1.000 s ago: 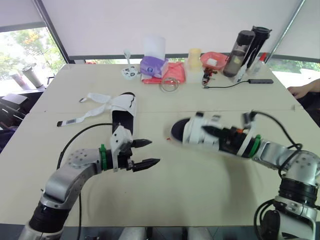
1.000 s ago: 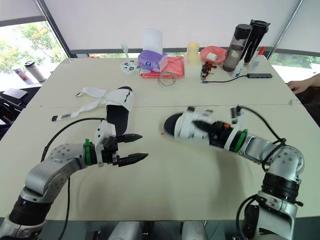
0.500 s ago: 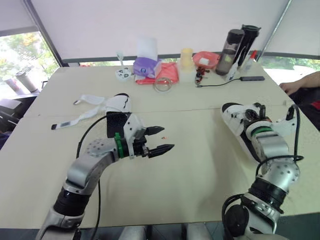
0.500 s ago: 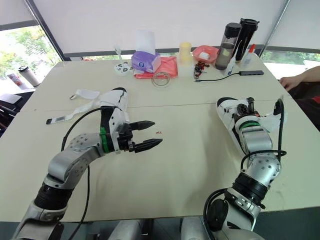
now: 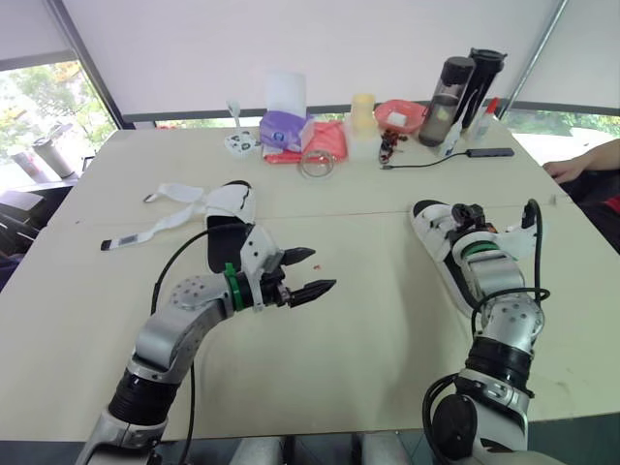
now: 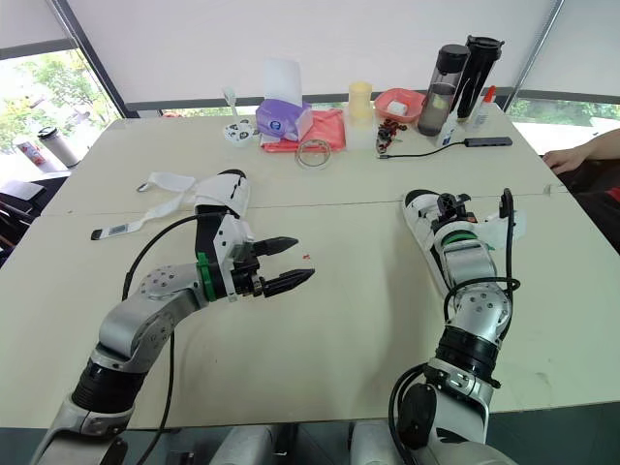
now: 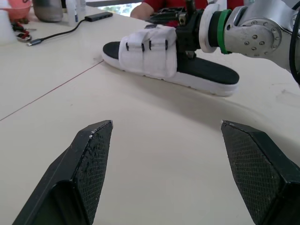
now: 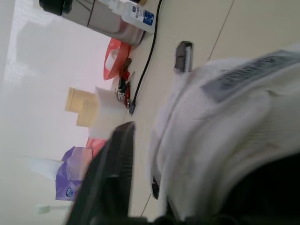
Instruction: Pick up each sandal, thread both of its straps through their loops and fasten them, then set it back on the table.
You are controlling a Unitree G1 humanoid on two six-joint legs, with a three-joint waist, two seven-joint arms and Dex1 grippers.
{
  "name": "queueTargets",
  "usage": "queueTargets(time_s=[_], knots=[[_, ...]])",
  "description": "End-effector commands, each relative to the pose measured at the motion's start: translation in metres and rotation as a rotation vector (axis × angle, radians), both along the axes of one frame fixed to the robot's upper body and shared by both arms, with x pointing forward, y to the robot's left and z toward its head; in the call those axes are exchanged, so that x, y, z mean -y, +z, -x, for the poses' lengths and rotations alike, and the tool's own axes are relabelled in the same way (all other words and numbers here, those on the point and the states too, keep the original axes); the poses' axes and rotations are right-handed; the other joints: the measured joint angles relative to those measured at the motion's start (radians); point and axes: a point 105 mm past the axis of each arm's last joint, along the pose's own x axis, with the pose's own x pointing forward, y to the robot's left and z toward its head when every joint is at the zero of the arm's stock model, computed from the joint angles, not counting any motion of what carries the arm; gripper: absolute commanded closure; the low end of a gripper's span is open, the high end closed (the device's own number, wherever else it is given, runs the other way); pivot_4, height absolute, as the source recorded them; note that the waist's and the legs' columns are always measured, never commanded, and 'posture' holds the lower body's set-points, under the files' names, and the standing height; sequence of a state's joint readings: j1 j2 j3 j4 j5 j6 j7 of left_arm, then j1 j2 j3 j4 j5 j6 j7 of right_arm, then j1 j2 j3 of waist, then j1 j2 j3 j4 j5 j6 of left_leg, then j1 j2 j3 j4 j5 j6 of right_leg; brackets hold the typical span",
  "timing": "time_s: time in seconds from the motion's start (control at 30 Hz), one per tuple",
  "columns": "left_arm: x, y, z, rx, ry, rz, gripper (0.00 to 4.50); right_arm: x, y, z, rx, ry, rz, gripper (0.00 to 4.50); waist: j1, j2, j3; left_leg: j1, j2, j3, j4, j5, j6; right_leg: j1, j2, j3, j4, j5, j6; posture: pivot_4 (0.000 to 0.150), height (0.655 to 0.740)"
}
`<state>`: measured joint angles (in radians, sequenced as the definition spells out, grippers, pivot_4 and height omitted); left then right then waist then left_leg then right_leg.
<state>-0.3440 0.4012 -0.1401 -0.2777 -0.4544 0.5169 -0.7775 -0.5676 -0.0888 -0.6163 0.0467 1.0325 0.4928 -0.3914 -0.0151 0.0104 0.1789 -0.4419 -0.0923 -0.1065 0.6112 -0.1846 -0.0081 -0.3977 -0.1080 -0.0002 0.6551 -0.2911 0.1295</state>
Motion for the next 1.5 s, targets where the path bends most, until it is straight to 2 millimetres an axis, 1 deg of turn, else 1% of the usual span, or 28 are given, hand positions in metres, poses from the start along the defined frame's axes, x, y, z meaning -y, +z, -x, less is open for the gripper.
queueTargets(time_s=[0.03,0.07,0.17,0.23,0.37,0.43,0.5,0.53,0.63,0.67,0.73,0.77,0.8,0.83,0.87,0.9,0.93,0.97,1.03,1.07,1.1,1.13,1.2,1.27,1.37,1.5], knots=[[-0.001,0.011,0.003,0.054,0.000,0.014,0.67,0.005,0.013,0.002,0.047,-0.017,0.038,0.12,-0.001,0.000,0.000,0.000,0.000,0.000,0.000,0.000,0.000,0.000,0.000,0.000,0.000,0.000,0.000,0.150,0.7400],[-0.002,0.011,0.003,0.053,0.004,0.014,0.67,0.005,0.012,0.004,0.041,-0.015,0.035,0.05,-0.001,0.000,0.000,0.000,0.000,0.000,0.000,0.000,0.000,0.000,0.000,0.000,0.000,0.000,0.000,0.150,0.7400],[-0.004,0.011,0.003,0.054,0.007,0.011,0.67,0.001,0.007,0.010,0.006,0.005,0.054,0.05,-0.001,0.000,0.000,0.000,0.000,0.000,0.000,0.000,0.000,0.000,0.000,0.000,0.000,0.000,0.000,0.150,0.7400],[-0.005,0.010,0.003,0.053,0.008,0.008,0.67,-0.002,0.006,0.019,-0.002,0.016,0.044,0.05,-0.001,0.000,0.000,0.000,0.000,0.000,0.000,0.000,0.000,0.000,0.000,0.000,0.000,0.000,0.000,0.150,0.7400],[-0.011,0.007,0.002,0.050,0.022,-0.009,0.67,-0.015,0.005,0.053,-0.029,0.071,0.097,0.05,0.003,0.000,0.000,0.000,0.000,-0.001,-0.001,0.000,0.000,0.000,0.000,0.000,0.000,0.000,0.000,0.150,0.7400],[-0.015,0.006,0.001,0.048,0.038,-0.014,0.67,-0.028,0.005,0.070,-0.028,0.138,0.144,0.05,0.002,0.000,0.000,0.000,0.000,-0.002,-0.001,0.000,0.000,0.000,0.000,0.001,0.000,0.000,0.000,0.150,0.7400],[-0.018,0.005,0.000,0.050,0.059,-0.018,0.67,-0.043,0.006,0.085,-0.009,0.231,0.182,0.05,0.001,0.001,0.000,0.000,0.000,-0.002,0.000,0.000,0.000,0.000,0.000,0.001,0.000,0.000,-0.001,0.150,0.7400],[-0.021,0.004,-0.003,0.060,0.085,-0.024,0.67,-0.054,0.007,0.098,0.010,0.306,0.204,0.05,0.001,0.001,0.000,0.000,0.000,-0.001,0.000,0.000,0.000,0.000,0.000,0.001,0.000,-0.001,-0.001,0.150,0.7400],[-0.029,0.003,-0.010,0.089,0.156,-0.043,0.67,-0.073,0.008,0.126,0.038,0.472,0.257,0.05,0.001,0.000,0.000,0.000,0.001,-0.002,0.000,0.000,0.000,0.000,-0.001,0.001,0.000,-0.002,-0.004,0.150,0.7400],[-0.034,0.004,-0.014,0.102,0.195,-0.042,0.67,-0.082,0.009,0.137,0.058,0.553,0.263,0.05,0.003,0.000,-0.001,0.000,0.000,-0.002,0.000,0.000,0.000,0.000,-0.001,0.001,0.000,-0.002,-0.004,0.150,0.7400],[-0.049,0.007,-0.025,0.138,0.309,-0.043,0.67,-0.107,0.014,0.162,0.116,0.773,0.298,0.05,0.004,0.000,0.000,0.000,0.001,-0.002,0.000,0.000,0.000,0.002,-0.002,0.001,-0.003,-0.002,-0.004,0.150,0.7400],[-0.056,0.010,-0.029,0.151,0.359,-0.037,0.67,-0.118,0.015,0.171,0.133,0.877,0.336,0.05,0.002,0.000,0.000,0.000,0.001,-0.002,0.000,0.000,0.000,0.002,-0.002,0.001,-0.003,-0.002,-0.004,0.150,0.7400],[-0.061,0.012,-0.031,0.158,0.389,-0.033,0.67,-0.125,0.015,0.176,0.140,0.940,0.364,0.05,0.000,-0.001,0.000,0.000,0.001,-0.002,0.000,0.000,0.000,0.002,-0.002,0.000,-0.004,-0.002,-0.004,0.150,0.7400],[-0.064,0.015,-0.030,0.154,0.390,-0.027,0.67,-0.131,0.017,0.176,0.160,0.988,0.398,0.05,-0.002,-0.003,0.000,0.000,0.001,-0.001,0.001,0.000,0.000,0.002,-0.002,0.000,-0.004,-0.002,-0.004,0.150,0.7400],[-0.070,0.018,-0.030,0.168,0.412,-0.035,0.16,-0.137,0.018,0.174,0.180,1.032,0.432,0.00,-0.002,-0.004,0.000,0.000,0.002,-0.001,0.001,0.000,0.000,0.002,-0.002,0.000,-0.004,-0.002,-0.004,0.150,0.7400],[-0.076,0.023,-0.031,0.188,0.448,-0.045,0.02,-0.142,0.020,0.169,0.204,1.058,0.484,0.00,0.000,-0.005,0.000,0.000,0.002,-0.001,0.001,0.000,0.000,0.002,-0.002,-0.001,-0.005,-0.002,-0.004,0.150,0.7400],[-0.085,0.029,-0.035,0.227,0.510,-0.081,0.02,-0.145,0.022,0.161,0.226,1.069,0.536,0.00,0.001,-0.005,0.000,0.000,0.003,-0.002,0.002,0.000,0.000,0.003,-0.001,-0.001,-0.005,-0.001,-0.006,0.150,0.7400],[-0.097,0.031,-0.040,0.286,0.592,-0.165,0.02,-0.147,0.024,0.153,0.246,1.068,0.605,0.00,0.003,-0.006,0.000,0.000,0.003,-0.002,0.002,0.000,0.000,0.003,-0.001,-0.001,-0.005,-0.001,-0.006,0.150,0.7400],[-0.113,0.033,-0.046,0.400,0.683,-0.339,0.02,-0.151,0.027,0.140,0.273,1.064,0.716,0.00,0.005,-0.007,0.001,0.001,0.003,-0.002,0.002,0.000,0.000,0.003,-0.001,-0.001,-0.006,-0.001,-0.007,0.150,0.7400],[-0.122,0.034,-0.051,0.487,0.726,-0.474,0.02,-0.154,0.027,0.134,0.286,1.067,0.797,0.00,0.006,-0.008,0.001,0.000,0.003,-0.002,0.002,0.000,0.000,0.002,-0.001,-0.001,-0.006,-0.001,-0.007,0.150,0.7400],[-0.126,0.034,-0.055,0.561,0.742,-0.586,0.02,-0.156,0.027,0.130,0.302,1.069,0.853,0.00,0.012,-0.008,0.001,0.000,0.003,-0.002,0.002,0.000,0.000,0.002,0.000,-0.001,-0.006,-0.001,-0.007,0.150,0.7400],[-0.128,0.034,-0.059,0.641,0.741,-0.694,0.02,-0.159,0.028,0.126,0.322,1.070,0.913,0.00,0.020,-0.008,0.001,0.000,0.002,-0.002,0.001,0.000,0.000,0.000,0.001,-0.001,-0.007,-0.001,-0.006,0.150,0.7400],[-0.131,0.031,-0.067,0.723,0.751,-0.829,0.02,-0.163,0.031,0.120,0.359,1.067,0.978,0.00,0.032,-0.008,0.001,-0.001,0.001,-0.001,0.000,0.000,0.000,-0.002,0.000,-0.001,-0.008,0.001,-0.003,0.150,0.7400],[-0.133,0.028,-0.071,0.757,0.759,-0.892,0.02,-0.166,0.032,0.117,0.383,1.063,1.015,0.00,0.037,-0.009,0.001,-0.002,-0.001,-0.002,0.000,0.000,0.000,-0.002,-0.001,-0.001,-0.008,0.001,-0.003,0.150,0.7400],[-0.131,0.024,-0.075,0.807,0.740,-0.948,0.02,-0.168,0.034,0.114,0.405,1.059,1.031,0.00,0.034,-0.010,0.002,-0.003,-0.001,-0.002,0.000,0.000,0.001,-0.004,-0.002,-0.001,-0.008,0.002,-0.002,0.150,0.7400],[-0.125,0.005,-0.091,0.844,0.727,-1.056,0.02,-0.167,0.039,0.113,0.420,1.058,1.143,0.00,0.030,-0.010,0.002,-0.003,-0.001,-0.002,0.000,0.000,0.000,-0.004,-0.004,-0.001,-0.005,0.002,-0.002,0.150,0.7400]])
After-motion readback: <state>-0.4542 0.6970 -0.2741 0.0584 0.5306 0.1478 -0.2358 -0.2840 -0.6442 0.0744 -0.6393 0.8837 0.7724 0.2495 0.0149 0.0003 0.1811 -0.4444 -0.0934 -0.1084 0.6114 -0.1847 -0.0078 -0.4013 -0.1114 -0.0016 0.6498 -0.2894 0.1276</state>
